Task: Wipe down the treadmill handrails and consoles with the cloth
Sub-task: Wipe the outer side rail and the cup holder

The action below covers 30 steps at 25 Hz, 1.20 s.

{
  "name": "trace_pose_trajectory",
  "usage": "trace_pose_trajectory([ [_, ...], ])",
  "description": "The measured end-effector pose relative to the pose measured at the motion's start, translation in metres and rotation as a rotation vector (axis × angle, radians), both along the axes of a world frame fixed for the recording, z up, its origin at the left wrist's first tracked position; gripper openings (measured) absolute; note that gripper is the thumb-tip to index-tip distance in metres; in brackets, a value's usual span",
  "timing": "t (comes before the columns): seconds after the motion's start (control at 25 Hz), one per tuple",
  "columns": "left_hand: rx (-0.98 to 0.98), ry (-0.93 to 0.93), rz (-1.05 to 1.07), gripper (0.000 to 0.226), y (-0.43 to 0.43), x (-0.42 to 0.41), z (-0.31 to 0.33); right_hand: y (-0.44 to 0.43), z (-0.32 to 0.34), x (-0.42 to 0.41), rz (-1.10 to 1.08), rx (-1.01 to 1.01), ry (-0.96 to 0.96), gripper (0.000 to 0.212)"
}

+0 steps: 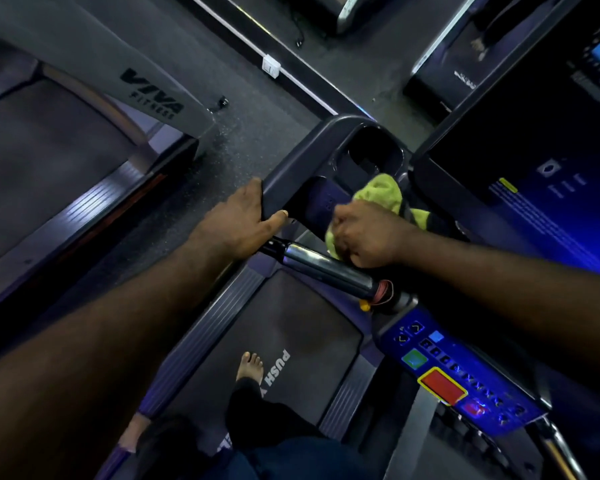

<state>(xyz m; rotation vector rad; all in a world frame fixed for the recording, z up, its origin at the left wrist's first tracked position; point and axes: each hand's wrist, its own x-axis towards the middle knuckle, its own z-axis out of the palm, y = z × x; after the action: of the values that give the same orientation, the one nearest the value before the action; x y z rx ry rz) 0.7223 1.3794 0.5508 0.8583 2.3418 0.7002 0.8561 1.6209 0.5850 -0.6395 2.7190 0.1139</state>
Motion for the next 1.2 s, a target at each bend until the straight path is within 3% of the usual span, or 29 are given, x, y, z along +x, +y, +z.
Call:
trace_pose_trajectory([
  [0.12, 0.008, -0.014, 0.012, 0.063, 0.000, 0.001, 0.000, 0.009, 0.018, 0.020, 0.025, 0.156, -0.198, 0.015],
  [0.44, 0.017, 0.010, -0.011, 0.061, 0.003, -0.004, -0.007, -0.032, -0.003, -0.077, 0.011, 0.050, 0.120, 0.027],
  [0.52, 0.000, 0.003, -0.004, 0.067, 0.002, -0.004, -0.007, -0.027, 0.002, -0.059, -0.017, 0.036, 0.052, 0.021],
  [0.76, -0.004, 0.008, 0.000, 0.071, 0.003, -0.001, -0.003, 0.012, 0.013, 0.018, -0.078, 0.195, -0.244, 0.042],
  [1.04, -0.002, 0.055, 0.004, 0.065, 0.006, -0.002, -0.008, -0.011, -0.010, -0.034, 0.158, 0.222, 0.154, 0.027],
  [1.2, 0.011, 0.119, -0.020, 0.085, 0.003, 0.002, -0.006, -0.024, 0.003, -0.046, 0.130, 0.166, 0.137, 0.027],
])
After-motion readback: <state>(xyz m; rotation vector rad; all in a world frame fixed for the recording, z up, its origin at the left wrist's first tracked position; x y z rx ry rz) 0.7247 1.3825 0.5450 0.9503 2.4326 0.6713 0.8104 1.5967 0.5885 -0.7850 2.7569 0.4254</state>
